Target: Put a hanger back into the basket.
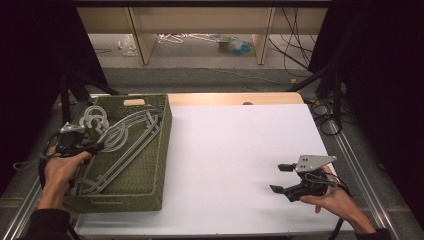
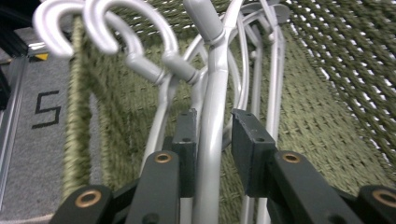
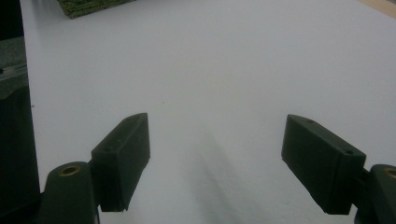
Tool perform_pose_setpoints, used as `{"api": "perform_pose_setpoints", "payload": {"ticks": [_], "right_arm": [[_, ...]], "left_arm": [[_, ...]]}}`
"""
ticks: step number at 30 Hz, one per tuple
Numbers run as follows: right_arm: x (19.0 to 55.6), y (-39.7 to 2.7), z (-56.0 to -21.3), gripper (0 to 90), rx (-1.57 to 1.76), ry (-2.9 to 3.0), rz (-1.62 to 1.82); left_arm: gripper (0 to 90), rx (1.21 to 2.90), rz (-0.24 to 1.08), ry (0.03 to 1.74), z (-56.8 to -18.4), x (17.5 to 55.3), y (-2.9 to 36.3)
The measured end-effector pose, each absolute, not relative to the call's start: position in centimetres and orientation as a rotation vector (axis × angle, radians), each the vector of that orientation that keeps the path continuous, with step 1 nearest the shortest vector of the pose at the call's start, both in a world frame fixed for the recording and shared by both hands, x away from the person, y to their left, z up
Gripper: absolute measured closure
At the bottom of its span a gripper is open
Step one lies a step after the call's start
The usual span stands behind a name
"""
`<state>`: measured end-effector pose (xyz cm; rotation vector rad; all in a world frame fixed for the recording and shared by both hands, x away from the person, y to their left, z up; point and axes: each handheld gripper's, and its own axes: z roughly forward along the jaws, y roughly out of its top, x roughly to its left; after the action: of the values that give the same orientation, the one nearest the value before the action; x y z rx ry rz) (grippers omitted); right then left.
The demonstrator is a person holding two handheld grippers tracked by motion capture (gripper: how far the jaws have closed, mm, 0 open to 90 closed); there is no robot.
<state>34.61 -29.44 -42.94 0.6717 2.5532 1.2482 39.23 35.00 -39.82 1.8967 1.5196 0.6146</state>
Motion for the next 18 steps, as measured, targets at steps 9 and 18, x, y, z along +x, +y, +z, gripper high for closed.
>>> {"api": "perform_pose_setpoints", "payload": {"ticks": [9, 18], "right_arm": [[34.7, -29.3, -43.1, 24.3, 0.668, 2.558, 1.248], [34.7, -29.3, -43.0, 23.8, 0.683, 2.544, 1.267]], "left_arm": [[69.8, 1.835, 0.617, 1.601, -40.5, 38.4, 36.5], [55.1, 1.733, 0.681, 1.534, -38.4, 36.8, 35.5]]}}
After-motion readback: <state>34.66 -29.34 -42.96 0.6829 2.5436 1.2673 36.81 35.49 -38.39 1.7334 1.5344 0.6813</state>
